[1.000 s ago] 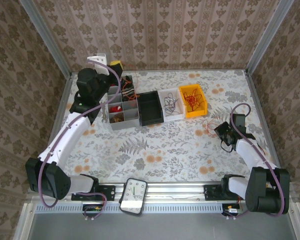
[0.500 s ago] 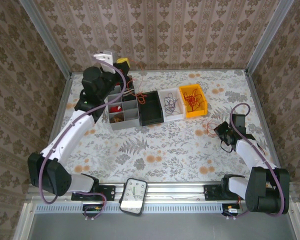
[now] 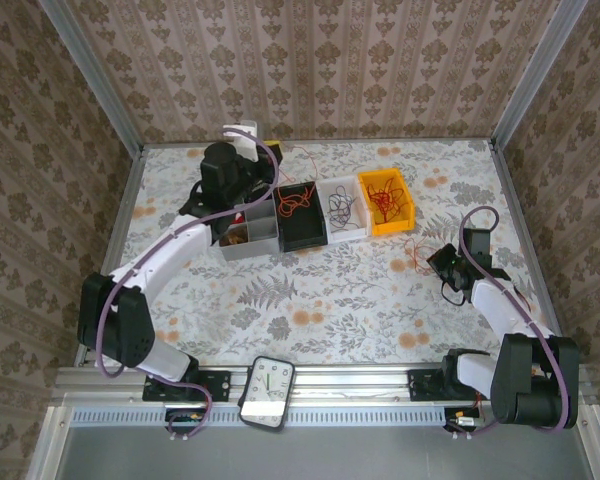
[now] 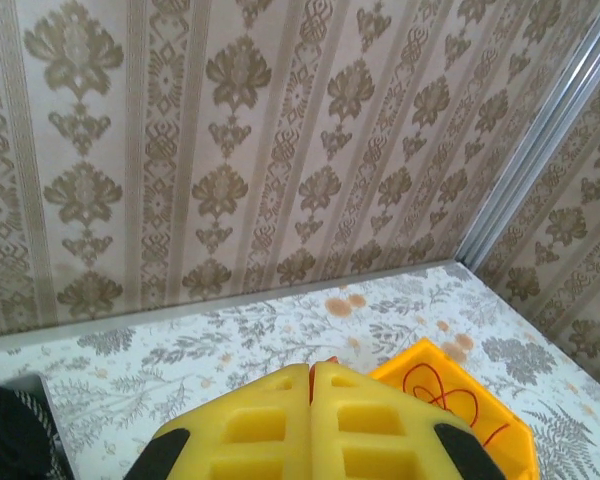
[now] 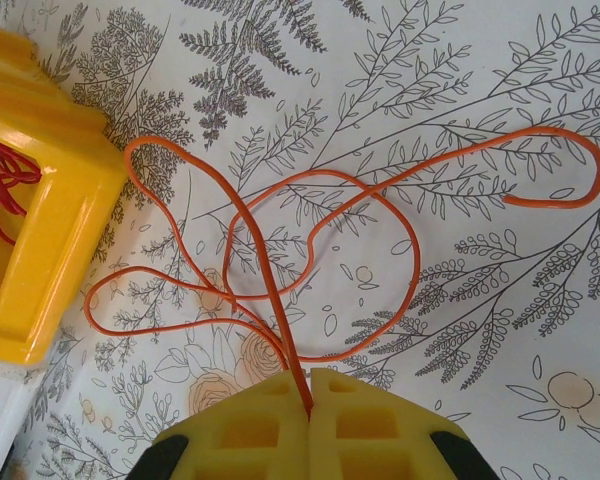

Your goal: Untangle the cables

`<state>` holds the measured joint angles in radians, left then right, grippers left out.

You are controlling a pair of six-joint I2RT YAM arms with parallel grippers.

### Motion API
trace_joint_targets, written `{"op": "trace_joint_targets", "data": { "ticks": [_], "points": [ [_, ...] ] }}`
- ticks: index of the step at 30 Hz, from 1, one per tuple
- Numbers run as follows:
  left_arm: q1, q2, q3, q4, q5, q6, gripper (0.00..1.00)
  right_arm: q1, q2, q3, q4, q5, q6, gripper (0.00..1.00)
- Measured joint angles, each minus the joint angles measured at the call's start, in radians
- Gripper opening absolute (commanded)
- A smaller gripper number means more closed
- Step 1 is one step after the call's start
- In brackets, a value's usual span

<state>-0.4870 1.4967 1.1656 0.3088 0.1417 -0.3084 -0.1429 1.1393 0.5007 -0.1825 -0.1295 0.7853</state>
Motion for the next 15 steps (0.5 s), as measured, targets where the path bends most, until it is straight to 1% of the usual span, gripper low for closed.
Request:
{"op": "trace_joint_targets", "data": {
  "ticks": [7, 15],
  "points": [
    [-0.002, 0.051, -0.032, 0.014, -0.024, -0.014, 0.00, 0.000, -0.001, 0.000, 0.000, 0.000, -0.002, 0.01],
    [-0.045, 0.187, -0.037, -0.004, -0.085, -0.014, 0.00, 0.000, -0.001, 0.000, 0.000, -0.007, -0.002, 0.01]
  ]
}}
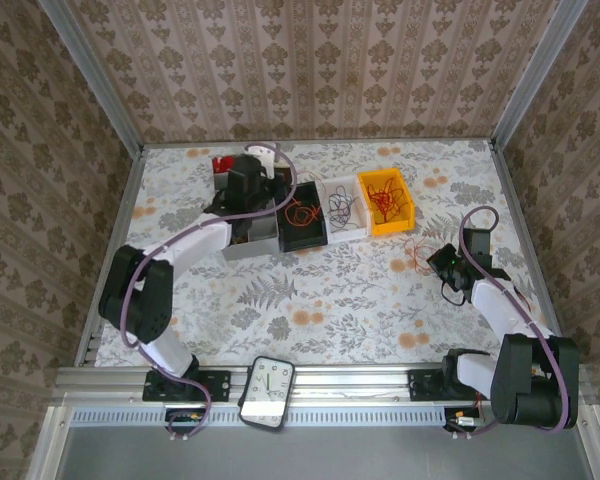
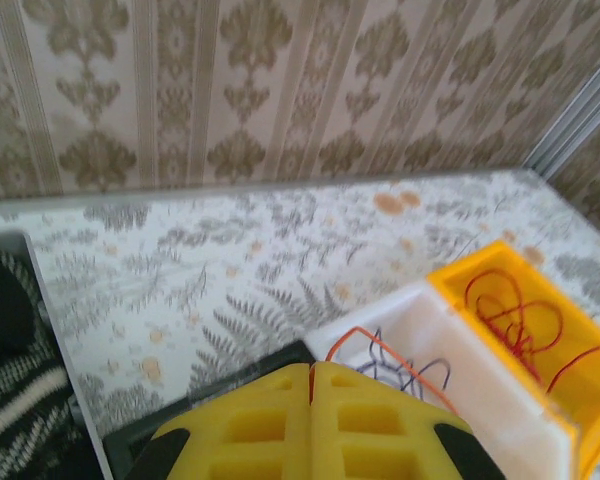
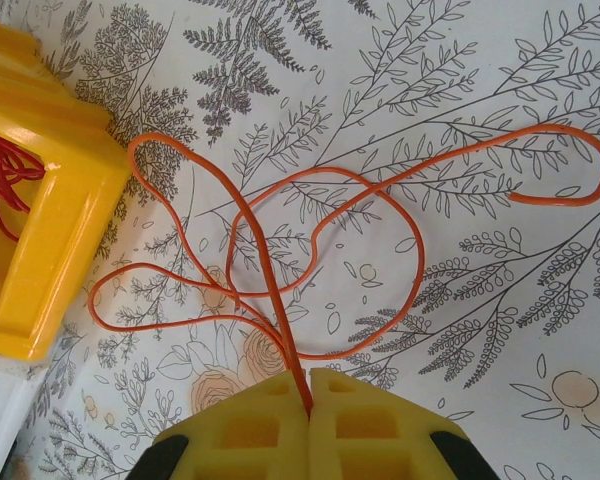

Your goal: Untangle the cables

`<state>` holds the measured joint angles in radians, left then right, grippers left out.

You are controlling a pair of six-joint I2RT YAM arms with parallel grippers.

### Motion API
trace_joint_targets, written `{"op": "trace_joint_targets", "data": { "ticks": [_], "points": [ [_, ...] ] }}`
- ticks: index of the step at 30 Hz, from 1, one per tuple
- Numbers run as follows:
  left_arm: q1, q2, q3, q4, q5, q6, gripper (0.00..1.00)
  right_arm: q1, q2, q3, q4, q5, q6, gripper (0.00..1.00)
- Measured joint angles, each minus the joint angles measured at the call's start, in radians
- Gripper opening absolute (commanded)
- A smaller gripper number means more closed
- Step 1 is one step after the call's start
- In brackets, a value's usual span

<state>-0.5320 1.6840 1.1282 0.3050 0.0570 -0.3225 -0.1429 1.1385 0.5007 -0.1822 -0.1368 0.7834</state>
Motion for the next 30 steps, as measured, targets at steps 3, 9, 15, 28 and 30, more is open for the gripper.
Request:
{"op": "trace_joint_targets", "data": {
  "ticks": [3, 9, 15, 28, 30],
  "points": [
    [-0.016, 0.058, 0.003, -0.022, -0.034, -0.007, 0.00, 0.000, 0.000, 0.000, 0.000, 0.000, 0.000, 0.01],
    [-0.032, 0.122, 0.025, -0.092, -0.166, -0.037, 0.00, 0.000, -0.012, 0.000, -0.003, 0.000, -0.003, 0.02],
    [-0.038, 0.111, 0.027, -0.113, -0.277, -0.051, 0.00, 0.000, -0.025, 0.000, -0.008, 0.000, -0.004, 0.02],
    [-0.045, 0.003, 0.063, -0.283, -0.391, -0.050, 0.00, 0.000, -0.025, 0.000, -0.008, -0.001, -0.003, 0.02],
    [-0.048, 0.006, 0.083, -0.331, -0.399, -0.050, 0.00, 0.000, -0.025, 0.000, -0.007, -0.003, -0.003, 0.02]
  ]
}}
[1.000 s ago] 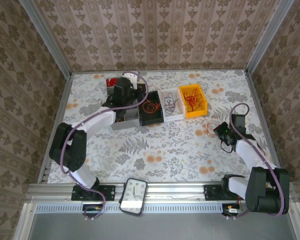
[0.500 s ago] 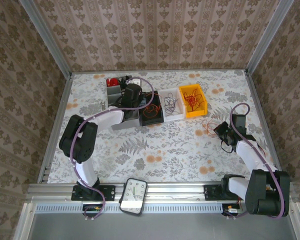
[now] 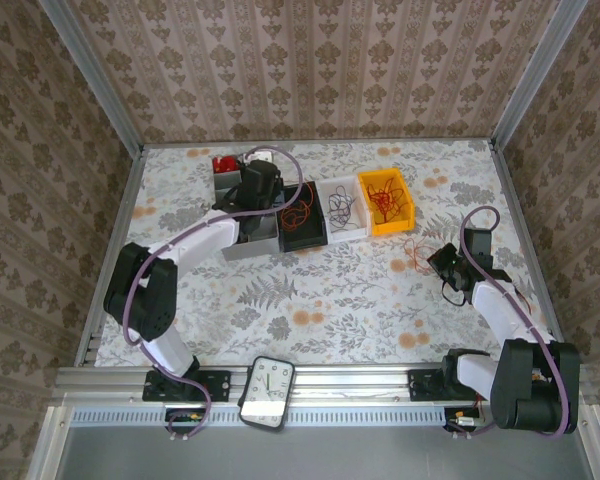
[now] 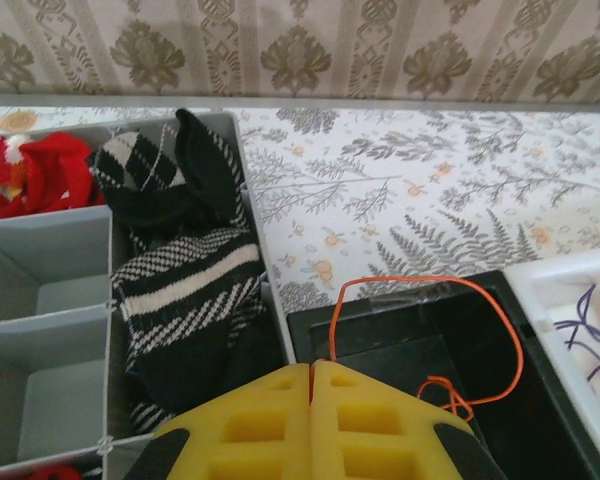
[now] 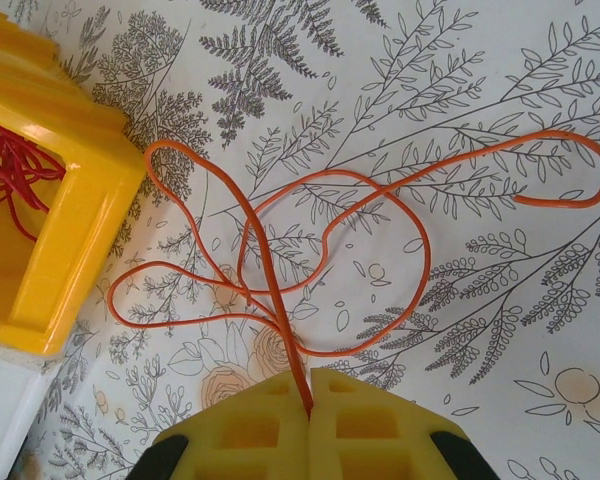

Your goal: Untangle the cables

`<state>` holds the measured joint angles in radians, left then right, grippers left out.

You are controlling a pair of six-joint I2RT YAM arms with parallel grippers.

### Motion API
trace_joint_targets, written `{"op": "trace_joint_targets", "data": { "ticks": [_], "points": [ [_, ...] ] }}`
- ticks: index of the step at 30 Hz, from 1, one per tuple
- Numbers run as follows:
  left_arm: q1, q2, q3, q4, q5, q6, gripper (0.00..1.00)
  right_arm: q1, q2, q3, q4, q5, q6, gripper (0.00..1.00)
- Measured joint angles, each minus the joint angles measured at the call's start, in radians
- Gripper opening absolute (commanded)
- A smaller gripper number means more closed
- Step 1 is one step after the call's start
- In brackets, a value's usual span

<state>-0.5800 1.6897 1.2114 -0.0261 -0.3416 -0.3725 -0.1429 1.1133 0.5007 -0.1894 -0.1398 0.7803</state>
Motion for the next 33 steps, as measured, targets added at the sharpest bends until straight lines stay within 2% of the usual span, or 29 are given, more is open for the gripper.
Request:
{"op": "trace_joint_targets", "data": {
  "ticks": [9, 22, 33],
  "points": [
    [-0.030, 0.105, 0.138, -0.128, 0.008, -0.002, 0.00, 0.003, 0.001, 0.000, 0.000, -0.004, 0.000, 0.02],
    [-0.063, 0.303, 0.249, -0.174, 0.157, -0.084, 0.00, 0.003, 0.001, 0.000, 0.000, -0.004, -0.001, 0.02],
    [-0.077, 0.311, 0.229, -0.179, 0.194, -0.126, 0.00, 0.003, 0.001, 0.000, -0.001, -0.004, -0.019, 0.02]
  ]
}}
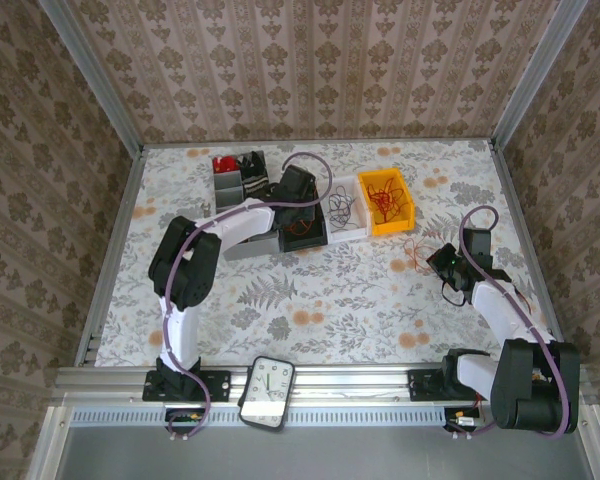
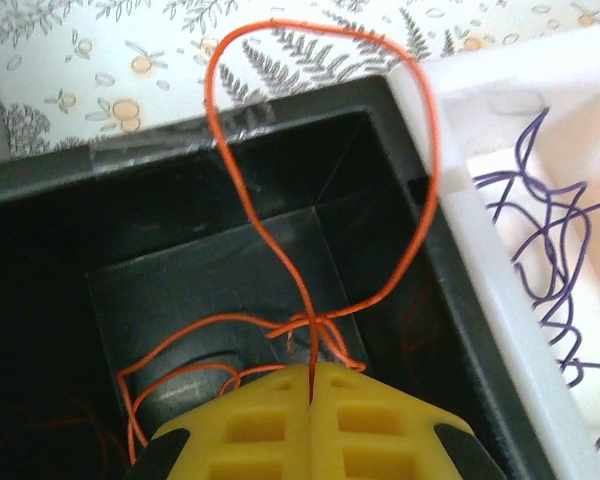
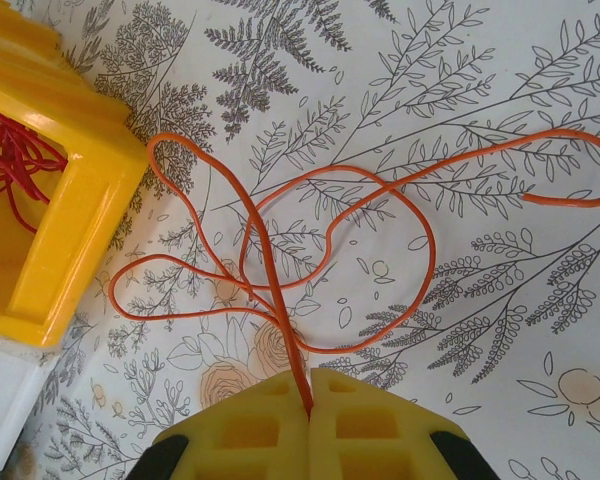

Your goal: Untangle the cables

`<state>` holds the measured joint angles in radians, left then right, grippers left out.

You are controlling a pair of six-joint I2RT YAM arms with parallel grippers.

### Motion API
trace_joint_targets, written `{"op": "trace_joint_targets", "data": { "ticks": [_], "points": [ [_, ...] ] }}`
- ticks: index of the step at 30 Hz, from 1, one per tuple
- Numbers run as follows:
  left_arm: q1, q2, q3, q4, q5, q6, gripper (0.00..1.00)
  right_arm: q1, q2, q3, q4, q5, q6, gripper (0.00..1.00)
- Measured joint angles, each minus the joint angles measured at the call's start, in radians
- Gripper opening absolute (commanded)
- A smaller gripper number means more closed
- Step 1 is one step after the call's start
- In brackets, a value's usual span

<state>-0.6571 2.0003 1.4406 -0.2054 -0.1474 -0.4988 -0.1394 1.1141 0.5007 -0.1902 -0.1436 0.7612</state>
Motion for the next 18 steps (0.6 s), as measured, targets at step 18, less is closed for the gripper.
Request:
{"op": "trace_joint_targets", "data": {
  "ticks": [18],
  "points": [
    [-0.005, -0.174, -0.141, -0.064, 0.032, -0.023, 0.00, 0.000, 0.000, 0.000, 0.000, 0.000, -0.003, 0.02]
  ]
}}
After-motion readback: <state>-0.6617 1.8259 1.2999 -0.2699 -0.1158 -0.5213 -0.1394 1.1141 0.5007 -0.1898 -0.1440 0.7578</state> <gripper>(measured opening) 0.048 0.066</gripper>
